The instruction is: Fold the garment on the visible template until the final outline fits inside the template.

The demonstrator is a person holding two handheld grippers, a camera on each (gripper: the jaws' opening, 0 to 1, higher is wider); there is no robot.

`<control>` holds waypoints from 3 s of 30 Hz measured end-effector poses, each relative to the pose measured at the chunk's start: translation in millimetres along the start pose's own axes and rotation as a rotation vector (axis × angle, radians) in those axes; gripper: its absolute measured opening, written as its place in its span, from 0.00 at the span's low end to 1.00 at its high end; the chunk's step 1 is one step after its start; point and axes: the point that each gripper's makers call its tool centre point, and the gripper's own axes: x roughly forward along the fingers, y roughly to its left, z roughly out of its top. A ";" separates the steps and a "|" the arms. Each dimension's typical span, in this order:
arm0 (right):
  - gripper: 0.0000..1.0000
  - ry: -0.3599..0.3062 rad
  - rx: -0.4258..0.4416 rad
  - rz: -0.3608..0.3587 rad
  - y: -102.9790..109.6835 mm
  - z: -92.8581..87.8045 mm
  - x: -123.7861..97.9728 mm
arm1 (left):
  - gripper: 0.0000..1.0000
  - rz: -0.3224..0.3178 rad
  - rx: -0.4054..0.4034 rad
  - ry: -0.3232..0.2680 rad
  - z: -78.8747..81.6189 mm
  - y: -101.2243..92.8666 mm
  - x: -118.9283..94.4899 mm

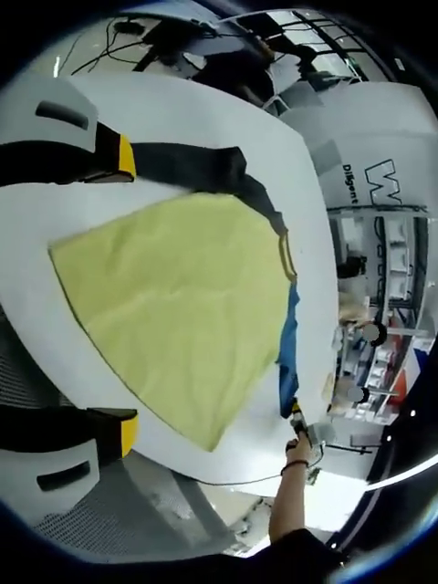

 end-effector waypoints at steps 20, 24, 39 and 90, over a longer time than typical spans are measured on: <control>0.00 -0.019 0.103 -0.031 -21.4 -15.5 0.8 | 0.96 -0.015 0.002 0.028 0.8 -8.2 -4.8; 0.00 -0.022 0.174 -0.050 -34.7 -20.8 9.1 | 0.96 -0.013 0.005 0.037 -0.8 -6.9 -5.4; 0.43 -0.062 0.344 0.044 -14.9 -8.6 -21.7 | 0.99 0.005 -0.007 0.008 1.9 -3.3 -4.8; 0.00 0.004 0.328 0.110 19.5 -6.3 -44.0 | 0.99 0.025 -0.011 -0.019 -0.8 -5.7 -22.8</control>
